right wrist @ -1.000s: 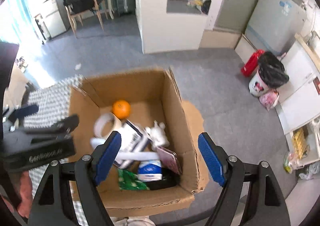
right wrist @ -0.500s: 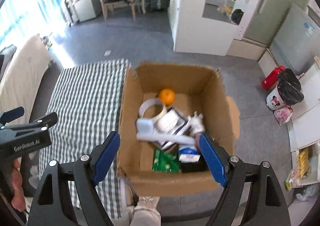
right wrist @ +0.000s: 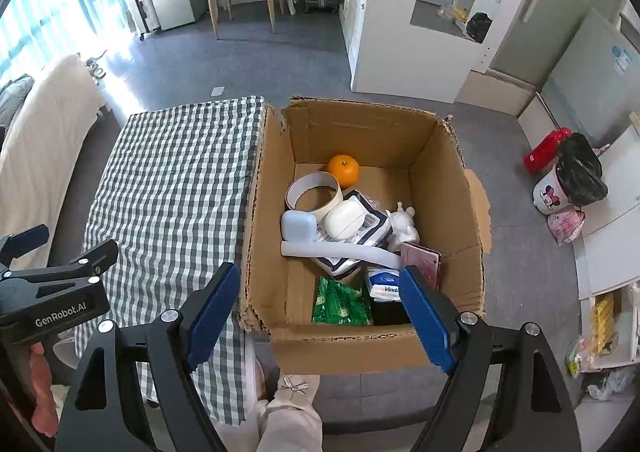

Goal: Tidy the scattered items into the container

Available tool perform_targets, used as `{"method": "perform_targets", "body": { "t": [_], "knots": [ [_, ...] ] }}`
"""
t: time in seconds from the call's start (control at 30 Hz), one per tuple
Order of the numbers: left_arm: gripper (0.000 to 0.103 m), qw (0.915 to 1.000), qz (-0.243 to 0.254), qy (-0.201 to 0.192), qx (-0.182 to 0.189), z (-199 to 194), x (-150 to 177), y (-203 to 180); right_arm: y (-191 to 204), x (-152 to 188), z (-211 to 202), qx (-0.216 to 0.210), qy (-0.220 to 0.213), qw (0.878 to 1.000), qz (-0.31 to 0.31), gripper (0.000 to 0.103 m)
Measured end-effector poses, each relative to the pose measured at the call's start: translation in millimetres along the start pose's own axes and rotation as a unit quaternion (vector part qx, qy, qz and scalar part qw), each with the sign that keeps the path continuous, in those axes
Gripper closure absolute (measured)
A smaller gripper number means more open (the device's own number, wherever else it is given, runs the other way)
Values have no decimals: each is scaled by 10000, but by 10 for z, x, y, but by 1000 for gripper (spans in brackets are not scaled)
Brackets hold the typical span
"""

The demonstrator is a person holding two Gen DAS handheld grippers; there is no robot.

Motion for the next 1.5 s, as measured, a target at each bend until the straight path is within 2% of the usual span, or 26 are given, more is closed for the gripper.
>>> {"method": "perform_targets", "body": {
  "t": [0.5, 0.97, 1.27, 1.5],
  "knots": [
    [0, 9999, 60, 3, 85, 51, -53, -184, -176, -19, 70, 30, 60, 9998, 173, 22],
    [0, 9993, 323, 84, 141, 135, -98, -405, -359, 0, 201, 33, 180, 9993, 336, 22],
    [0, 9990, 330, 274, 140, 212, -53, -408, -323, -2, 204, -32, 187, 9993, 333, 22],
    [0, 9990, 276, 276, 206, 206, -34, -393, -297, 9, 214, -35, 191, 9994, 292, 22]
  ]
}}
Point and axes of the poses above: each gripper's, at about its wrist camera, not at the fingertips, and z roughly the way its jaws point, y to its left, x to its underside, the point moved 4 cm from there along z, roughly the way its jaws point, and after that the axes turned 15 degrees about x, right-handed, at the moved point
